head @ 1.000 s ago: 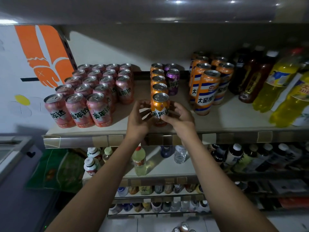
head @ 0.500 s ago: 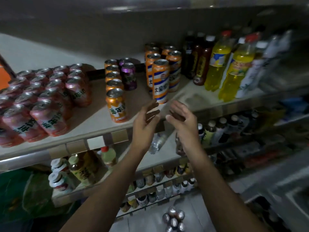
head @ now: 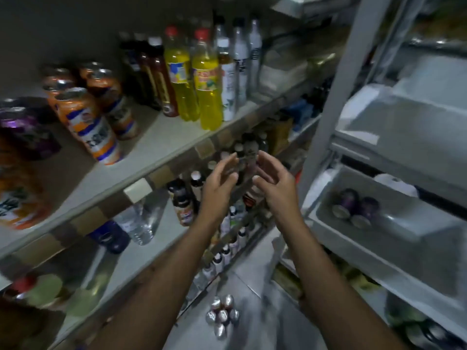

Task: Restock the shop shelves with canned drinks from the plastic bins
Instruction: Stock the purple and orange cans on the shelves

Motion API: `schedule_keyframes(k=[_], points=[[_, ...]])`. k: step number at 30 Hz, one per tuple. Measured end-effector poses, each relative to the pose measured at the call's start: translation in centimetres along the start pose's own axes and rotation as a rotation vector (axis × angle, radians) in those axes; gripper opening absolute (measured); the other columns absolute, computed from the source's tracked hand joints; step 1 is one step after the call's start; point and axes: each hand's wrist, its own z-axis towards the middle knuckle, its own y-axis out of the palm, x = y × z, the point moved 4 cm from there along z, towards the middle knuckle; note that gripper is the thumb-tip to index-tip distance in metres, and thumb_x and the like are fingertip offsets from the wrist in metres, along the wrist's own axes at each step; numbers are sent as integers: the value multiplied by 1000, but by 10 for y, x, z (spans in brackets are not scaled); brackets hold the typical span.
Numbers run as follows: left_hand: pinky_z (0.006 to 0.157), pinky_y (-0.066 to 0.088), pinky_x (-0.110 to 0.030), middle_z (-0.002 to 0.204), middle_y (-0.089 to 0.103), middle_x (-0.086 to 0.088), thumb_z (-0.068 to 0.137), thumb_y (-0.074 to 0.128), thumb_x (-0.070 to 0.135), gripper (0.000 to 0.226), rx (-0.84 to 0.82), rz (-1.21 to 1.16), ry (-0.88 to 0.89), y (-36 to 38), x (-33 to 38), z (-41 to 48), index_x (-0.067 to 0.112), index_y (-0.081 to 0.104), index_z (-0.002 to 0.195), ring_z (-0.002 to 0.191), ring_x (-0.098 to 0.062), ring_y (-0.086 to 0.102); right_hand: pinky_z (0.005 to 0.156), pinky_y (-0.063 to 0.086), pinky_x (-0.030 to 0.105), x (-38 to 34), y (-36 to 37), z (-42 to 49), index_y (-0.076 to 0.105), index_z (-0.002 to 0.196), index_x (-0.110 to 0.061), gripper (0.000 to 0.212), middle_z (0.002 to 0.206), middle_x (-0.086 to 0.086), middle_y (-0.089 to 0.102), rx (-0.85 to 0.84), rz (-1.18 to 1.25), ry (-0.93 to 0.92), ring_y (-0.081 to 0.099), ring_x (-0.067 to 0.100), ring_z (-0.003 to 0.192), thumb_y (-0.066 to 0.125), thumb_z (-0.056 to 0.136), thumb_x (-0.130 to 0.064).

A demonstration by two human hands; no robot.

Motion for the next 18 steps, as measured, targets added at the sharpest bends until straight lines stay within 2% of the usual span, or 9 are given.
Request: schedule_keyframes(k=[2,4,6,8,10,14,16,18], points=[[115,41,-39,144,57,-5,96,57,19,48,-86,-5,-11,35,-3,1,16,52,144,135,-17,52,101,51,25,7,-34,-6,54,142,-19,56,142,-1,58,78,-20,7,57,13,129,62,93,7],[114,43,-36,145,57,-4,93,57,25,50,-172,-14,-23,70,-6,-1,20,52,142,135,-15,53,104,50,26,15,-68,-13,54,141,-16,56,141,0,59,159,-44,19,58,10,126,61,92,10],[110,46,-31,140,59,-2,98,56,13,43,-247,-45,-27,106,-14,-3,17,52,141,128,-6,56,103,50,25,24,-102,-22,53,140,-9,53,139,4,58,239,-24,49,60,7,121,62,92,11],[98,49,-20,131,62,2,100,51,-2,40,-317,-97,-53,139,-22,-5,14,52,137,115,5,61,97,51,19,33,-132,-31,53,137,-11,52,136,3,58,321,5,97,58,14,122,60,92,13],[91,46,-12,127,62,5,101,50,-4,39,-385,-94,-79,171,-31,-8,12,52,136,111,8,61,89,50,11,40,-161,-40,51,139,-8,53,135,3,57,407,6,118,57,16,121,58,91,15],[97,46,-13,141,57,-6,101,52,-1,42,-494,-79,-113,225,-53,-12,10,51,142,127,-13,55,78,50,9,52,-210,-61,52,136,0,51,126,9,60,536,3,173,62,3,96,55,89,21],[99,46,-17,134,63,0,101,52,-2,40,-548,-53,-131,250,-61,-17,18,55,135,122,-8,58,81,51,12,60,-233,-70,54,134,-1,52,127,14,62,583,4,184,63,15,102,55,87,22],[96,45,-17,117,69,13,99,52,-4,37,-567,-44,-147,271,-68,-22,25,60,121,108,5,62,86,52,16,70,-252,-77,55,135,0,52,130,15,63,619,-3,193,63,20,110,59,86,20]])
